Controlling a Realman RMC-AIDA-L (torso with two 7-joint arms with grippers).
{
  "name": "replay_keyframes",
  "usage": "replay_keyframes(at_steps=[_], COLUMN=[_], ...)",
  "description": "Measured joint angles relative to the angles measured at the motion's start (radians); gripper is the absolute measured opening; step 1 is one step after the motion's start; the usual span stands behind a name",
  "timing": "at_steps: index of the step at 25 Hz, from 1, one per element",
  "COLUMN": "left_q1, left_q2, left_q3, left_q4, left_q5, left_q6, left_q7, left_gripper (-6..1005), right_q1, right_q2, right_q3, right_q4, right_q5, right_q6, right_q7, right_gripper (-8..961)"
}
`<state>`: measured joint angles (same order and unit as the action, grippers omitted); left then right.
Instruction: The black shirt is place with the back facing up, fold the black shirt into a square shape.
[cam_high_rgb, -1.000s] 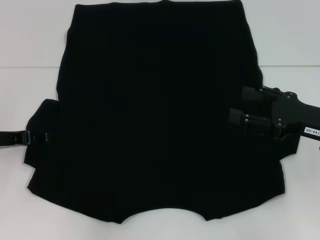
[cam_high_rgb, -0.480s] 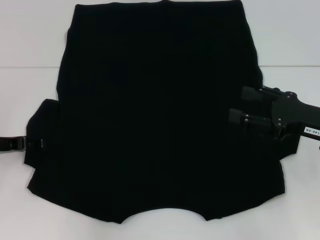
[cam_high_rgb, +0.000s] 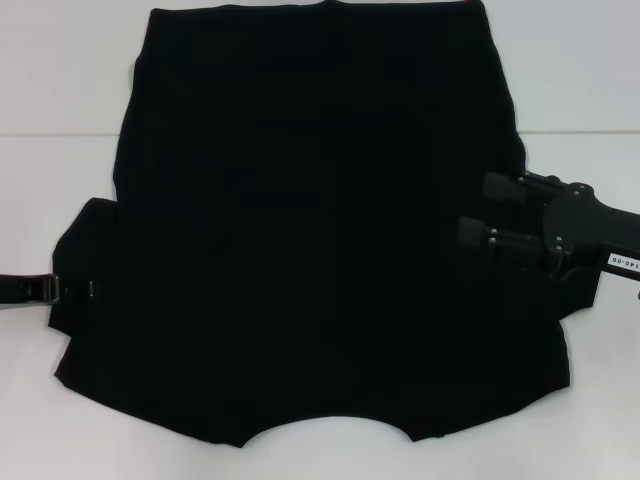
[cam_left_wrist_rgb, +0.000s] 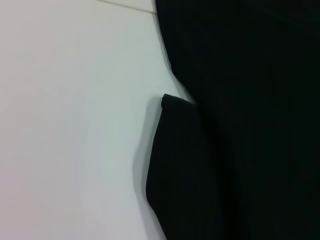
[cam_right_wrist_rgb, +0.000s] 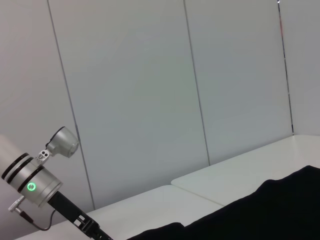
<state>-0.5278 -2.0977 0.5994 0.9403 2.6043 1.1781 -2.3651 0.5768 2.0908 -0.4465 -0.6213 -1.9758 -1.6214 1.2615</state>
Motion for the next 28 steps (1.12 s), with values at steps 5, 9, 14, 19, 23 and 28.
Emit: replay_keyframes(at_steps=[5, 9, 14, 19, 23, 28], left_q1=[-0.001, -0.001, -0.001, -0.005, -0.006, -0.006], left_q2=[0.002, 0.002, 0.003, 0.004, 0.004, 0.004], left_q3=[-0.001, -0.005, -0.006, -0.006, -0.004, -0.015], left_q4=[0.000, 0.000, 0.000, 0.000, -0.004, 0.000], left_q5=[0.005, 0.005, 0.004, 0.004, 0.004, 0.000], left_q6=[0.008, 0.003, 0.001, -0.001, -0.001, -0.008], left_q7=[0.003, 0.003, 0.001, 0.001, 0.002, 0.003], left_gripper=[597, 586, 404, 87, -1, -2], right_q1=[0.000, 0.000, 0.000, 0.000, 0.000, -0.001], right_q2=[0.000, -0.001, -0.002, -0.002, -0.002, -0.002], right_q3=[0.000, 0.001, 0.003, 0.003, 0.003, 0.003], right_q4=[0.000, 0.000, 0.000, 0.000, 0.000, 0.000], right_q5=[0.000, 0.000, 0.000, 0.000, 0.000, 0.000], right_q6=[0.000, 0.000, 0.000, 0.000, 0.000, 0.006], right_q7=[-0.002, -0.002, -0.003, -0.004, -0.004, -0.004], right_gripper=[836, 835, 835, 833, 829, 824])
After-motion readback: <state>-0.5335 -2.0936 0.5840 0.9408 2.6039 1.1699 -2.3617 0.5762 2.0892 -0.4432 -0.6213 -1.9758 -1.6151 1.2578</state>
